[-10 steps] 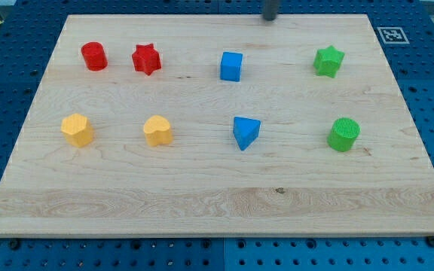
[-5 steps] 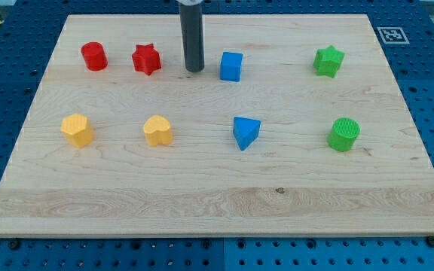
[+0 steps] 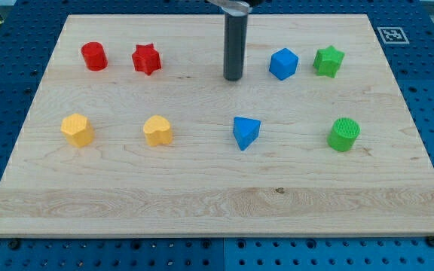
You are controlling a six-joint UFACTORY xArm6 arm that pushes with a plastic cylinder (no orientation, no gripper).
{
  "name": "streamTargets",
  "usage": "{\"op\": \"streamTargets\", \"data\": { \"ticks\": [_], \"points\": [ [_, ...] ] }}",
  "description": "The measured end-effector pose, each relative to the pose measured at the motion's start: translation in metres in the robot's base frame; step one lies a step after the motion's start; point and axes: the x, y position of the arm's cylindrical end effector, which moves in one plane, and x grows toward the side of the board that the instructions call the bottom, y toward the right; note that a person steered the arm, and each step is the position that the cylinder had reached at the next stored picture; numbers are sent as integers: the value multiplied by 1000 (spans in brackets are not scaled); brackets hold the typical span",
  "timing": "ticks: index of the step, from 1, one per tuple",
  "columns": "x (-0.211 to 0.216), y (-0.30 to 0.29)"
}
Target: Move blue cube to the bottom side of the green star
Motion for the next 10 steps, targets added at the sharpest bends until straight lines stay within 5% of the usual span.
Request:
{"op": "streamTargets", "data": {
  "ticks": [2,4,7,10],
  "points": [
    [-47,35],
    [1,104],
    [51,57],
    [53,153]
  ]
}}
